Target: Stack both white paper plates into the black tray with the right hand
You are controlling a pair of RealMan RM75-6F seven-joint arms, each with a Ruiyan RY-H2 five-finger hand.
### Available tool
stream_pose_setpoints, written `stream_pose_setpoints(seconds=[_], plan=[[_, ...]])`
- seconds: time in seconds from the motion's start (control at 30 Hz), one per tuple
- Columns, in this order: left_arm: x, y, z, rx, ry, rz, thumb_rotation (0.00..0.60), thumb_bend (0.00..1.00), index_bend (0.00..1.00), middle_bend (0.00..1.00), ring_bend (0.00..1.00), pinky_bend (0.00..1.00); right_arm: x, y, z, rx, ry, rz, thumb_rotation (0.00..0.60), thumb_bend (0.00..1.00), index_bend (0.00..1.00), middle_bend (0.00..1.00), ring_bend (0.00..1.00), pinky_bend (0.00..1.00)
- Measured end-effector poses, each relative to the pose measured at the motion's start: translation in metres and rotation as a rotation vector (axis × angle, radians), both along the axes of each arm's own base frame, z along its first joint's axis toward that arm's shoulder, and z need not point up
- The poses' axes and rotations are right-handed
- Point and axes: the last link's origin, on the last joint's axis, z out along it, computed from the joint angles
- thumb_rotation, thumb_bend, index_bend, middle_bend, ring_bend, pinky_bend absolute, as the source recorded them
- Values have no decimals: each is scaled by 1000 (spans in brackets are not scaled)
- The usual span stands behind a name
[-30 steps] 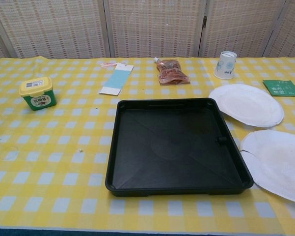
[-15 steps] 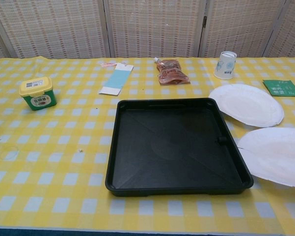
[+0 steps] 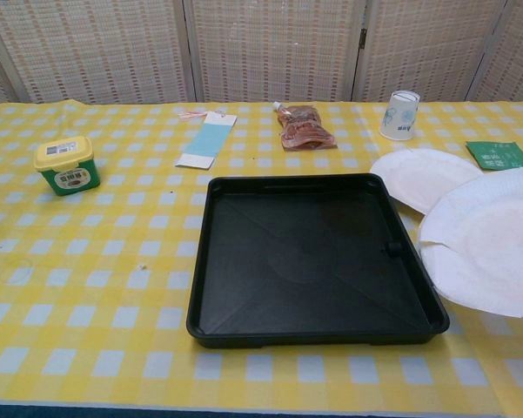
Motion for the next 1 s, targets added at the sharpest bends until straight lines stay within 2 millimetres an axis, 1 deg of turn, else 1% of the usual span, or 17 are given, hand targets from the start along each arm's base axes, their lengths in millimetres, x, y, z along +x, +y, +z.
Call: stream_pose_setpoints(seconds=[0.23,0.33,0.57,0.67,1.0], plan=[[-1,0,4,13,-9,4,600,464,0,0,0,0,25,-22,-1,-5,-66,97,600,427,734,210,85,0],[-1,0,5,16,-14,8,600,463,0,0,0,0,37,-31,-5,10,-76,132,600,427,734,209,86,0],[-2,0,10,25,-27,7,600,463,0,0,0,0,71,-59,-32,80,-57,201,600,428,734,205,85,0],[-3,0,12,30,-35,10,600,463,0,0,0,0,83,-71,-45,110,-51,206,600,428,734,204,87,0],[-4,0,16,34,-49,13,600,463,0,0,0,0,105,-102,-87,220,19,193,600,427,734,201,87,0]])
